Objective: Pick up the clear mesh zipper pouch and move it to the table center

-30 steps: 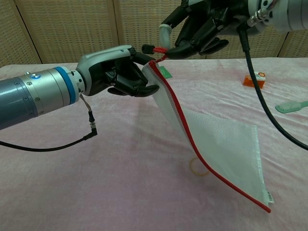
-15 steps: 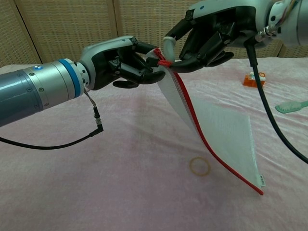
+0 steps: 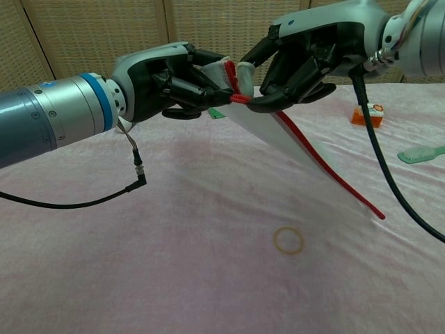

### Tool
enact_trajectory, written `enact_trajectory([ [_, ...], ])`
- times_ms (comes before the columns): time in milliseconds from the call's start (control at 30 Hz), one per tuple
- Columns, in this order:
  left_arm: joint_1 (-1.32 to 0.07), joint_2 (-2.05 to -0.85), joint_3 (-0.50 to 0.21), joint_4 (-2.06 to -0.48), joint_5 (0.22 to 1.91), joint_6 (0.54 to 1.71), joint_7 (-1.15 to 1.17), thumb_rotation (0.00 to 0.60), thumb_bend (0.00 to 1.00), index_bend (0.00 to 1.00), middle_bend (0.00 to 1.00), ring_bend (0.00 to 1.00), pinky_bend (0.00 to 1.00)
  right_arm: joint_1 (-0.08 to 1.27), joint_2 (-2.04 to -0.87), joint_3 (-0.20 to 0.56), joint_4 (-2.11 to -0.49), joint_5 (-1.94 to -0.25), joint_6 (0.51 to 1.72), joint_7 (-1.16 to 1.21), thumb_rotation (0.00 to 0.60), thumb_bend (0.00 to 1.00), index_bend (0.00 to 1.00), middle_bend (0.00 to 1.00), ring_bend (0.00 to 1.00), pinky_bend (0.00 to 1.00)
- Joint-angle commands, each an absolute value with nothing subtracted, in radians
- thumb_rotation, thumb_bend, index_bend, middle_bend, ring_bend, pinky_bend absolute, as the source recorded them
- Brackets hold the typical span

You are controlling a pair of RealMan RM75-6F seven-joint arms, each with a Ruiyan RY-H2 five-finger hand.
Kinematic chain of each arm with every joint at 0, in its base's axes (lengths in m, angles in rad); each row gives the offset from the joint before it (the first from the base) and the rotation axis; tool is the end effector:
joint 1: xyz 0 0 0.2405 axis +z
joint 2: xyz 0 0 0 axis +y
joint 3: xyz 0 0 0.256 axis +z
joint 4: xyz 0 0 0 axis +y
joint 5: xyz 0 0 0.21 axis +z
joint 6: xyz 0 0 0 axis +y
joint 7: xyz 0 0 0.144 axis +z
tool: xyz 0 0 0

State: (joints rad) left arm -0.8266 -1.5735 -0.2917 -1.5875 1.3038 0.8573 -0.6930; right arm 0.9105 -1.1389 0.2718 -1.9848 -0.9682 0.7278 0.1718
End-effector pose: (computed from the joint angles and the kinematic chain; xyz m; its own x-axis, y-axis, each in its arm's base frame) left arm -0.0505 0.3327 -0.0219 -0.4120 0.6542 0.6342 0.7440 -0.1603 0.6487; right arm -0.0447 -0.3183 0.0608 0.0044 -0.6296 0.7769 -0.9164 -0.3136 -0.2489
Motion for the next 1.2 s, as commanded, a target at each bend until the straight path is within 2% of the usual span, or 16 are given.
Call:
enact_trajectory([
  [33, -0.825, -1.57, -0.294, -1.59, 1.305, 0.859, -0.699, 0.6, 0.69, 0.86, 1.0, 0.83, 1.0, 0.913, -1.142, 0.269, -1.981, -0.965, 0.727, 0.165, 0.6, 0.8, 0.8, 0.99, 0.96, 1.0],
  [1200, -0.815, -1.477, -0.311, -1.668, 1.338, 0.888, -0.728, 0.6, 0.71, 0.87, 1.0, 0.83, 1.0, 0.901, -1.137, 0.27, -1.923, -0.884, 0.727, 0.166, 0.6, 0.8, 0.8, 0.99, 0.96, 1.0],
])
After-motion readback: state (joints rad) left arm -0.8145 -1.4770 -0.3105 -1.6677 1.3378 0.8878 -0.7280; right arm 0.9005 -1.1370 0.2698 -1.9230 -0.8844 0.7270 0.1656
